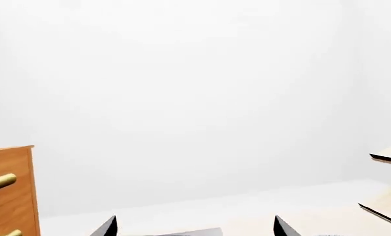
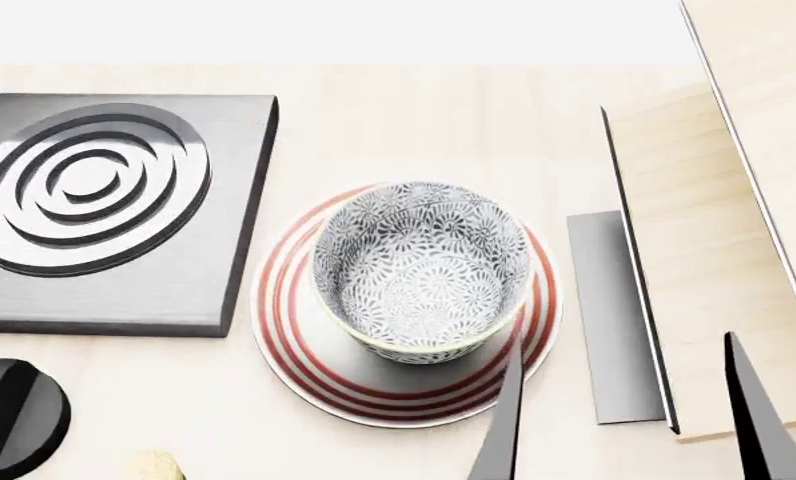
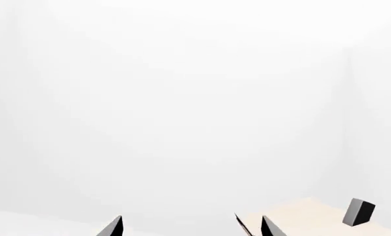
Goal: Pick up the akita bowl and put it on the plate.
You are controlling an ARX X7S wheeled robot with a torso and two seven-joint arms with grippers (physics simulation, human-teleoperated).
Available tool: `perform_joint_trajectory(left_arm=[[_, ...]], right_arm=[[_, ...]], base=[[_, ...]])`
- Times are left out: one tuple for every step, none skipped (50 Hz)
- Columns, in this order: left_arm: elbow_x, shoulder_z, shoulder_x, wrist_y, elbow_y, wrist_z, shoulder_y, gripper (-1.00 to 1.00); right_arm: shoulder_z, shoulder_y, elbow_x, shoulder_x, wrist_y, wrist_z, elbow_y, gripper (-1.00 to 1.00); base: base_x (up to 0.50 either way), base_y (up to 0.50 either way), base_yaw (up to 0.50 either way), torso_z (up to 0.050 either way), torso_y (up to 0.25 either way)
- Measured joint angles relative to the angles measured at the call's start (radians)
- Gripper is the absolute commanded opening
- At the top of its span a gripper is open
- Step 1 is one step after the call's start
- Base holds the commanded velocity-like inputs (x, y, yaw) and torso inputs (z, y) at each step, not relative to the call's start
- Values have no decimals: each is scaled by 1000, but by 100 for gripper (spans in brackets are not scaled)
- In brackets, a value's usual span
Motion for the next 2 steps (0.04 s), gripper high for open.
perform_joint_trajectory(left_arm=[[19,3,0,-6,8,-9,7,100],[39,5,0,-12,16,-17,13,100]], right_arm=[[0,-8,-7,3,-7,3,-5,100],[0,-17,-14,6,-14,6,-10,100]], base=[[0,0,0,0,0],[0,0,0,0,0]])
